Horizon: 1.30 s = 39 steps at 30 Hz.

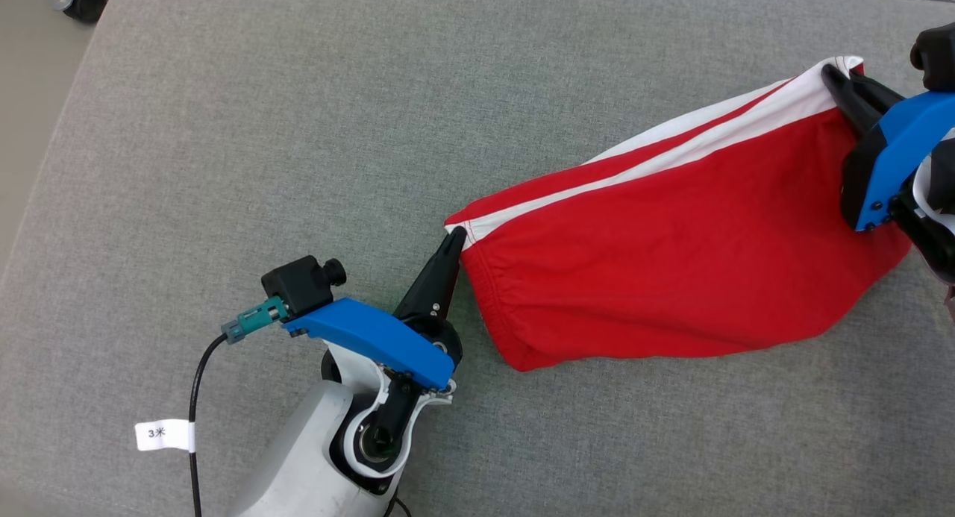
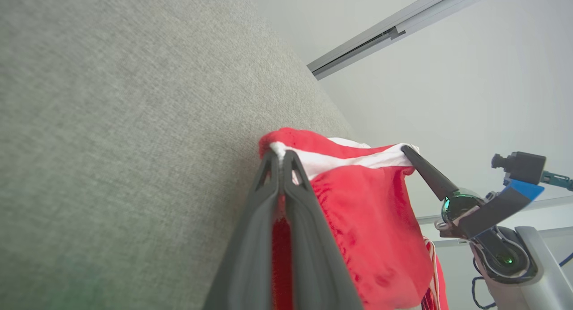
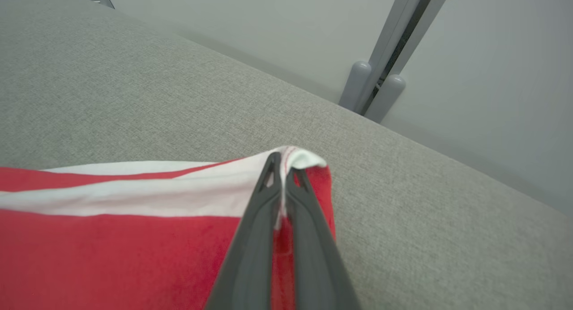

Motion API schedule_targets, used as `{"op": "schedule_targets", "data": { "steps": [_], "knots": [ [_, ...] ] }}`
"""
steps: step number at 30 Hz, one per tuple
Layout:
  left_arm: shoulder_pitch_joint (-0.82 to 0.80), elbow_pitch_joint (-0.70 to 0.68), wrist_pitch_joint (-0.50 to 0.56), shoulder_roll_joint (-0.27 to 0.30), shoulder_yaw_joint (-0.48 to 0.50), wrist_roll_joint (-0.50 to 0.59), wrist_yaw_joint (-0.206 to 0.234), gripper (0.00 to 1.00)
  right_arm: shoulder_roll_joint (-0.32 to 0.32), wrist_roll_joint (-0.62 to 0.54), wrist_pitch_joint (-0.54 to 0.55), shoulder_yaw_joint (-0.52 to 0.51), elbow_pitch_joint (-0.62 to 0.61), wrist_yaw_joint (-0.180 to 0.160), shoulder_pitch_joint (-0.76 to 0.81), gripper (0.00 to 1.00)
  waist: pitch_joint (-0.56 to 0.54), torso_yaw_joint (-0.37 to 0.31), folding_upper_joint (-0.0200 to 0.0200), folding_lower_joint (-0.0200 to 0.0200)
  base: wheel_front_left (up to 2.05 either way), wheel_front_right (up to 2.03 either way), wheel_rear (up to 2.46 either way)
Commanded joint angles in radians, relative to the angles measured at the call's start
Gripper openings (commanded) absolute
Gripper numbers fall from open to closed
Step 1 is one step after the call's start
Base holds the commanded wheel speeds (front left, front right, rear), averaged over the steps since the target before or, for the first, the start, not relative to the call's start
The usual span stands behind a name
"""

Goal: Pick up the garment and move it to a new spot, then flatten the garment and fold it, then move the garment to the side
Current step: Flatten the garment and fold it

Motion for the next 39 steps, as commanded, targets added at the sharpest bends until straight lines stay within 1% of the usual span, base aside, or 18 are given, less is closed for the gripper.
{"op": "schedule_targets", "data": {
  "steps": [1,2,3,4,5,6,9,12,13,18,20,21,23,25,28,31,35,39],
  "knots": [
    [-0.014,0.015,-0.009,-0.001,-0.011,-0.008,-0.01,0.0,-0.006,0.004,-0.015,0.009,0.024,0.0,-0.025,0.0,0.001,0.0,0.0,-0.0002,0.0,0.0,0.0],
    [-0.017,0.019,-0.014,-0.003,-0.016,-0.012,-0.01,0.0,-0.004,0.005,-0.025,0.014,0.041,0.0,-0.033,0.0,0.0,-0.001,0.0,-0.0002,0.0,0.0,0.0],
    [-0.021,0.021,-0.019,-0.006,-0.023,-0.015,-0.012,0.0,-0.001,0.007,-0.031,0.023,0.058,0.0,-0.039,0.21,-0.001,-0.001,0.0,-0.0002,0.0,0.0,0.0],
    [-0.022,0.023,-0.024,-0.007,-0.028,-0.024,-0.013,0.2,0.002,0.007,-0.038,0.031,0.071,0.0,-0.043,0.99,-0.003,-0.002,0.0,-0.0002,0.0,0.0,0.0],
    [-0.025,0.023,-0.024,-0.008,-0.036,-0.028,-0.014,0.81,0.006,0.012,-0.048,0.036,0.086,0.0,-0.049,1.0,-0.004,-0.003,0.0,-0.0002,0.0,0.0,0.0],
    [-0.027,0.025,-0.028,-0.008,-0.041,-0.032,-0.015,1.0,0.01,0.018,-0.059,0.039,0.098,0.0,-0.055,1.0,-0.008,-0.005,0.0,-0.0002,0.0,0.0,0.0],
    [-0.03,0.032,-0.04,-0.005,-0.049,-0.032,-0.017,1.0,0.021,0.041,-0.09,0.051,0.133,0.0,-0.055,1.0,-0.025,-0.009,0.0,-0.0002,0.0,0.0,0.0],
    [-0.02,0.038,-0.083,0.019,-0.05,-0.005,-0.018,1.0,0.027,0.071,-0.103,0.065,0.163,0.0,-0.035,1.0,-0.055,-0.016,0.0,-0.0002,0.0,0.0,0.0],
    [-0.02,0.038,-0.083,0.019,-0.05,-0.005,-0.018,1.0,0.027,0.071,-0.103,0.065,0.163,0.0,-0.035,1.0,-0.055,-0.016,0.0,-0.0002,0.0,0.0,0.0],
    [0.033,0.07,-0.183,0.057,-0.047,0.045,-0.018,1.0,0.022,0.131,-0.102,0.075,0.201,0.0,0.021,1.0,-0.122,-0.028,0.0,-0.0002,0.0,0.0,0.0],
    [0.049,0.089,-0.216,0.077,-0.033,0.085,-0.018,1.0,0.022,0.153,-0.095,0.072,0.211,0.0,0.042,1.0,-0.147,-0.029,0.0,-0.0002,0.0,0.0,0.0],
    [0.057,0.101,-0.229,0.088,-0.022,0.113,-0.016,1.0,0.021,0.164,-0.092,0.068,0.214,0.0,0.054,1.0,-0.158,-0.029,0.0,-0.0002,0.0,0.0,0.0],
    [0.066,0.118,-0.242,0.106,0.003,0.193,0.005,1.0,0.022,0.176,-0.088,0.058,0.217,0.0,0.075,1.0,-0.172,-0.028,0.0,-0.0002,0.0,0.0,0.0],
    [0.071,0.097,-0.245,0.116,0.062,0.306,0.023,1.0,0.028,0.187,-0.08,0.04,0.224,0.0,0.09,1.0,-0.177,-0.027,0.0,-0.0002,0.0,0.0,0.0],
    [0.11,0.052,-0.245,0.103,0.136,0.488,0.037,1.0,0.039,0.188,-0.071,0.014,0.239,0.0,0.099,1.0,-0.17,-0.021,0.0,-0.0002,0.0,0.0,0.0],
    [0.124,0.015,-0.245,0.093,0.181,0.642,0.029,1.0,0.056,0.192,-0.064,-0.032,0.272,0.0,0.085,1.0,-0.151,-0.013,0.0,-0.0002,0.0,0.0,0.0],
    [0.142,-0.015,-0.245,0.066,0.221,0.759,0.016,1.0,0.085,0.175,-0.048,-0.086,0.341,0.0,0.057,1.0,-0.121,0.005,0.0,-0.0002,0.0,0.0,0.0],
    [0.142,-0.028,-0.246,0.049,0.246,0.823,0.001,1.0,0.109,0.131,-0.04,-0.127,0.414,0.0,0.017,1.0,-0.093,0.021,0.0,-0.0002,0.0,0.0,0.0]
  ]
}}
